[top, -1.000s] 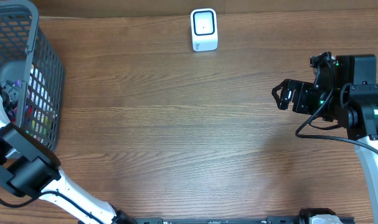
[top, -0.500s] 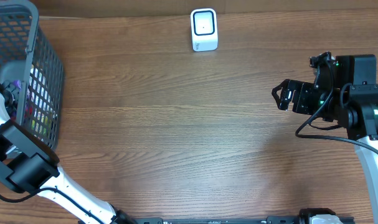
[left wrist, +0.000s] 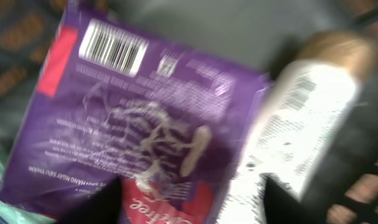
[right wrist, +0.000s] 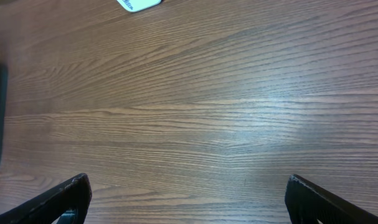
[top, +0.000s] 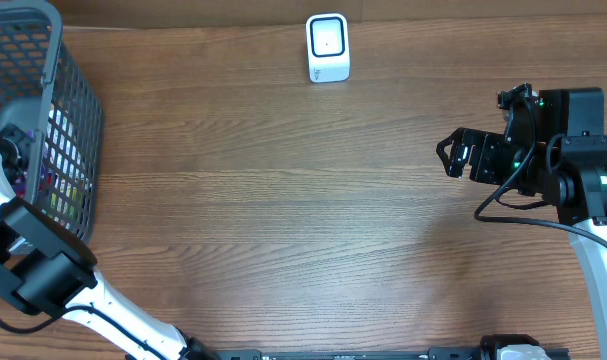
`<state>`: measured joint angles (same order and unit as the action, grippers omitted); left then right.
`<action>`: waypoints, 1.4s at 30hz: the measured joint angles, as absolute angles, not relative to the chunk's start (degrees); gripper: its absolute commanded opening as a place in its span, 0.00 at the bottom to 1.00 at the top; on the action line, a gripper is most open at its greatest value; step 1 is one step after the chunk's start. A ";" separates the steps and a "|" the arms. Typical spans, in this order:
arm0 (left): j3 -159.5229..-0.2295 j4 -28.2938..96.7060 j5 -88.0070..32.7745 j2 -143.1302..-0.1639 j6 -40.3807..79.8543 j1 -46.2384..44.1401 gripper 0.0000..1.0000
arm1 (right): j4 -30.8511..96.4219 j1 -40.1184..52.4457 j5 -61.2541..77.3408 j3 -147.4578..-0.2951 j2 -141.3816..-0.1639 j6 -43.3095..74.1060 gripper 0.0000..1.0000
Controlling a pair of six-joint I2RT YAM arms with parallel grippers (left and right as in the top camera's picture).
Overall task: Scan the item barcode
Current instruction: 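Lower left gripper into basket and grasp the purple pad pack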
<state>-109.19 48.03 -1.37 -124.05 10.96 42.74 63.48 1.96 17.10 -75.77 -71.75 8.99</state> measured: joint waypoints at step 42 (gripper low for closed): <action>-122.85 61.10 -3.09 -129.21 4.34 42.74 0.04 | 63.51 1.96 17.10 -75.77 -71.75 8.97 1.00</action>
<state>-122.85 61.10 -3.09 -129.21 4.34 42.74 63.51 1.96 17.10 -75.77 -71.75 8.97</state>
